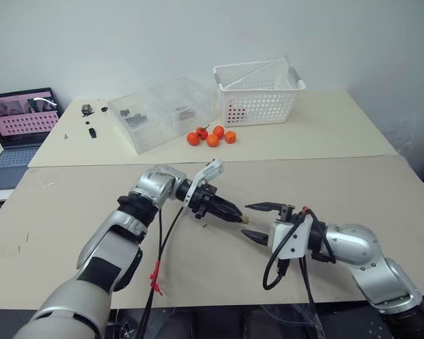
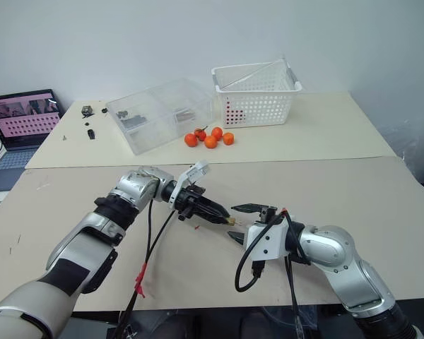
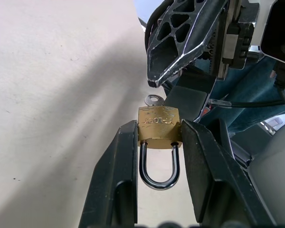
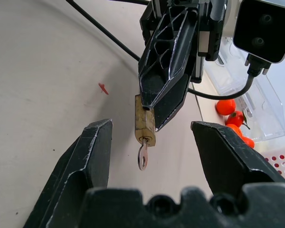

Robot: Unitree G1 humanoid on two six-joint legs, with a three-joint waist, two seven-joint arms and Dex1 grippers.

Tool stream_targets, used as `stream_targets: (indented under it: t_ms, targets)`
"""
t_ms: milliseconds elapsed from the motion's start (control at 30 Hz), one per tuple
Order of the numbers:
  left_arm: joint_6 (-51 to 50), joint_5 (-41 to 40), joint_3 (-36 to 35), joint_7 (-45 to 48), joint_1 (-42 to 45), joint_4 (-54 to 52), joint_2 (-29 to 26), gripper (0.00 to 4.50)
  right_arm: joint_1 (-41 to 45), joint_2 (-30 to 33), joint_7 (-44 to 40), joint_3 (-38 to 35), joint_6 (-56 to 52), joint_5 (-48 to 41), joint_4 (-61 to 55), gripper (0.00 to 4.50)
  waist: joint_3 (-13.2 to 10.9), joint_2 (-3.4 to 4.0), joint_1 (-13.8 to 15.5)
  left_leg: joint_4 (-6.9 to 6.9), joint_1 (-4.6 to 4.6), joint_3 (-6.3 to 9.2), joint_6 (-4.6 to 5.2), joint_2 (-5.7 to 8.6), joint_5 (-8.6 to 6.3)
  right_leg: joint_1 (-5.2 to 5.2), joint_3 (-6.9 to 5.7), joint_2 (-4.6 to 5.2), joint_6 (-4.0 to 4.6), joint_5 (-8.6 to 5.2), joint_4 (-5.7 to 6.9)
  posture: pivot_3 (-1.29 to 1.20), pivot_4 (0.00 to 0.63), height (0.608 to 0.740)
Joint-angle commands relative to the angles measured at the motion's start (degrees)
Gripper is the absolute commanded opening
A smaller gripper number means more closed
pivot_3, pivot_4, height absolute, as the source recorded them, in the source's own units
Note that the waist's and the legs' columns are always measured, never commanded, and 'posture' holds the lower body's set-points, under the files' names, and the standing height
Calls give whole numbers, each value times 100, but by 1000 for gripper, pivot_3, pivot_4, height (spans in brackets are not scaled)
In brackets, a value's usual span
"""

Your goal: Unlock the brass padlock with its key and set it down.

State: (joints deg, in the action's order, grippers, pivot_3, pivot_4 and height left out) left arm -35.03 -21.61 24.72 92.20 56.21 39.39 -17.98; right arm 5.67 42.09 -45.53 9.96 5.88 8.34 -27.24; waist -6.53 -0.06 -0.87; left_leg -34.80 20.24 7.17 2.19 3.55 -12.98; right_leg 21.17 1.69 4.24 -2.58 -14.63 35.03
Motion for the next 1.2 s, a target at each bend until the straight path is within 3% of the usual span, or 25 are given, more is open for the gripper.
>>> stream_targets:
  t_ms: [33,267,933,1200]
  targets:
    - [28,-26,-136,30,201,-52,14,833,7,-34,79,-87,87,-16,-94,2615,0,0,-2,0,0,0,0,0,0,0,0,0,0,0,0,0,150,740]
    - [-6,-32,-123,30,192,-94,17,833,-9,-45,74,-90,79,-13,-102,189,0,1,-2,0,-1,0,0,0,0,0,0,-1,0,0,1,0,150,740]
    - [-41,-3,-237,30,213,-95,-17,833,33,-101,74,-72,51,61,-77,120,0,0,-2,0,0,0,0,0,0,0,0,-1,0,0,1,0,150,740]
    - [-198,-248,-556,30,323,-371,-489,833,30,-62,50,-100,101,38,77,120,0,0,-25,1,-1,2,0,-4,0,1,0,-4,0,0,2,0,150,740]
